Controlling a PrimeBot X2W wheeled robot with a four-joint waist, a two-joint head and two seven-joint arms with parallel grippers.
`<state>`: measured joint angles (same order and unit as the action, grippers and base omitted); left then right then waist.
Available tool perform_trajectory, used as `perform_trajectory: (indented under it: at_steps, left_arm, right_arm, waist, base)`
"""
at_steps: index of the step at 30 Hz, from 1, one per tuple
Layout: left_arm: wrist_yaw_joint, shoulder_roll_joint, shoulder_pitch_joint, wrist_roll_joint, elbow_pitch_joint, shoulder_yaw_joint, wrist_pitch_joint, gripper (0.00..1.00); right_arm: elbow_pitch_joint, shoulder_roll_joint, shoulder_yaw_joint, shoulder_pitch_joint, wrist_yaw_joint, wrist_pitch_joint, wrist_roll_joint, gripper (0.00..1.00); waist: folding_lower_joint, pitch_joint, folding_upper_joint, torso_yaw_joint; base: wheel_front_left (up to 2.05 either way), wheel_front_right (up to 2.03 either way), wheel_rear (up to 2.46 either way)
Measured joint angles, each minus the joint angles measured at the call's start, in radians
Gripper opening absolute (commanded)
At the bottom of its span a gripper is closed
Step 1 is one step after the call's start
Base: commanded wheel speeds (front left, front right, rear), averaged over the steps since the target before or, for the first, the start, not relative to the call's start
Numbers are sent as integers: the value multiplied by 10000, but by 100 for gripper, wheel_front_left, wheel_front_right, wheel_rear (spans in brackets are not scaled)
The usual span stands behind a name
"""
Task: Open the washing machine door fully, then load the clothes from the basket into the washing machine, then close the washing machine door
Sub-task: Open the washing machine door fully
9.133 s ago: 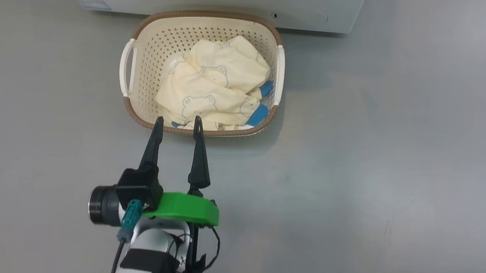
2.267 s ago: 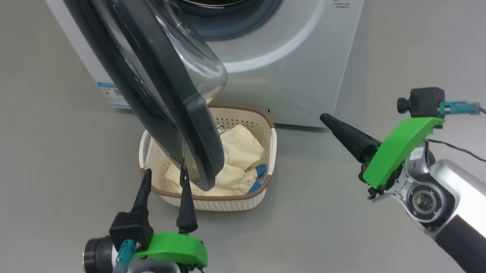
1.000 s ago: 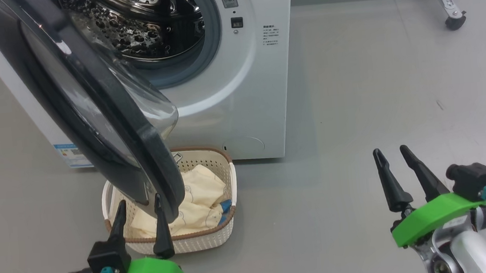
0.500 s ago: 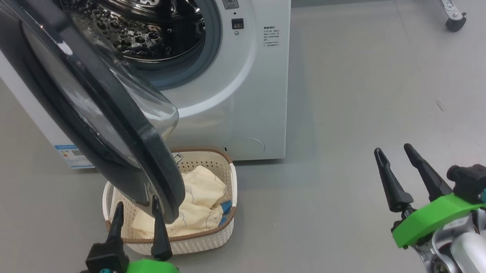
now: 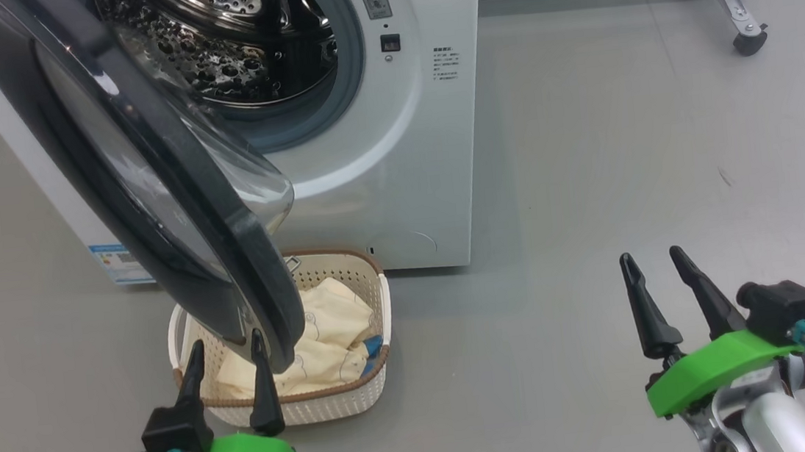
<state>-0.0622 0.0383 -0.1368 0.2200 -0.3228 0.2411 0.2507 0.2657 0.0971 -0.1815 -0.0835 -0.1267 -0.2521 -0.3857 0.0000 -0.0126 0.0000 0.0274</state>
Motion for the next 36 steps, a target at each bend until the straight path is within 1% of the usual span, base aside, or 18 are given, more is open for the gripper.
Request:
perform_trajectory:
  at_steps: [36]
  left_arm:
    - [12, 0, 16, 0, -27, 4, 0, 100]
  right_arm:
    - [104, -169, 374, 161, 0, 0, 263, 100]
  waist:
    - [0, -125, 0, -80]
  base:
    - [0, 0, 0]
